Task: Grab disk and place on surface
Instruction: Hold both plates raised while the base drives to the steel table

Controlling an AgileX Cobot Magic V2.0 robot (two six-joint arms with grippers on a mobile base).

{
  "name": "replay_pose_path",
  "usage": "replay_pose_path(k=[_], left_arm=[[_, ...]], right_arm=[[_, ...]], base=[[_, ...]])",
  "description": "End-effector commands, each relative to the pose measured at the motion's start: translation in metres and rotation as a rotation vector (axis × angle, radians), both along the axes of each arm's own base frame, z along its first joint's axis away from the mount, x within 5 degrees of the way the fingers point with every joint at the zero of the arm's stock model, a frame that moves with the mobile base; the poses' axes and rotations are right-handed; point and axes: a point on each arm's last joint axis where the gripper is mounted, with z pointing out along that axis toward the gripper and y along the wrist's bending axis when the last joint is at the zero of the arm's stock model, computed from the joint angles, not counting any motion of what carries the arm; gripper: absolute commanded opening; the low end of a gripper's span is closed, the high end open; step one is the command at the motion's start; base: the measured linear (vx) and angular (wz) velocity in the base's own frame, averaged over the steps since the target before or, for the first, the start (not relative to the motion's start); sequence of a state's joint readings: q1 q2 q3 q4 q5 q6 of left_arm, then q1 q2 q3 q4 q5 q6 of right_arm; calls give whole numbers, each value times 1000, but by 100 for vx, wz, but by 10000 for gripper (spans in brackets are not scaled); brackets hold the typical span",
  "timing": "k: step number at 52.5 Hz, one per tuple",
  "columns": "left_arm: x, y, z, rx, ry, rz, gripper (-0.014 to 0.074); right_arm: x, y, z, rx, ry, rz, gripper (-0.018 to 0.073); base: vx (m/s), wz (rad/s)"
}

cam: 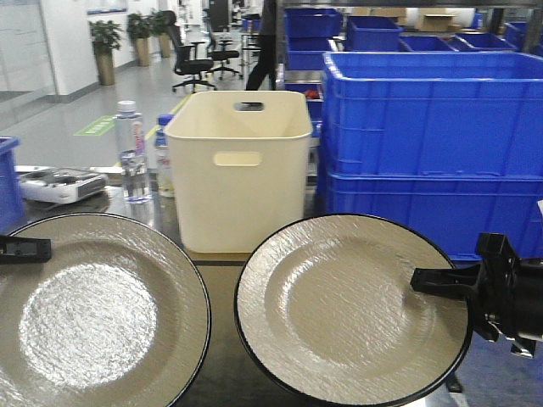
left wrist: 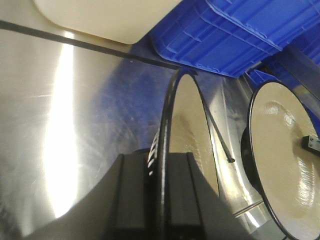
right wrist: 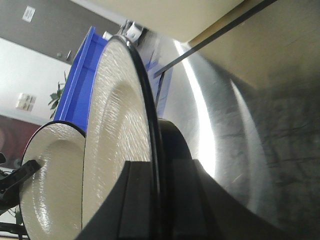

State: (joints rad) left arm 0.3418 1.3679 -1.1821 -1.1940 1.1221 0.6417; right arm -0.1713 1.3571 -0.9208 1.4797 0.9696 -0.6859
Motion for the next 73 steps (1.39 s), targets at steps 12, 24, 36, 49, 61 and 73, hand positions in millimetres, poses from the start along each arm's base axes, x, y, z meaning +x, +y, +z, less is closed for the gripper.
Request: replay_pose_path(k=[12, 24, 36, 49, 61, 73], left_arm=[[-7, -7, 31, -122, -102, 9, -8], [-7, -7, 31, -122, -102, 9, -8], [-7, -7, 31, -122, -102, 8, -8], [-7, -7, 31, -122, -102, 8, -8], [-6, -7, 31, -121, -105, 19, -8], [-3, -4, 30, -109, -116, 51, -8]], right_arm=[[-5, 3, 31, 124, -92, 9, -9], [-5, 3, 31, 124, -92, 9, -9], [-5, 3, 31, 124, -92, 9, -9], [-5, 3, 31, 121, -92, 1, -9], [-2, -1, 30, 108, -91, -49, -9], [2, -4, 29, 92, -90, -101, -9]], base=[[6, -23], [1, -5], [0, 0], [0, 0], [0, 0], [0, 0]])
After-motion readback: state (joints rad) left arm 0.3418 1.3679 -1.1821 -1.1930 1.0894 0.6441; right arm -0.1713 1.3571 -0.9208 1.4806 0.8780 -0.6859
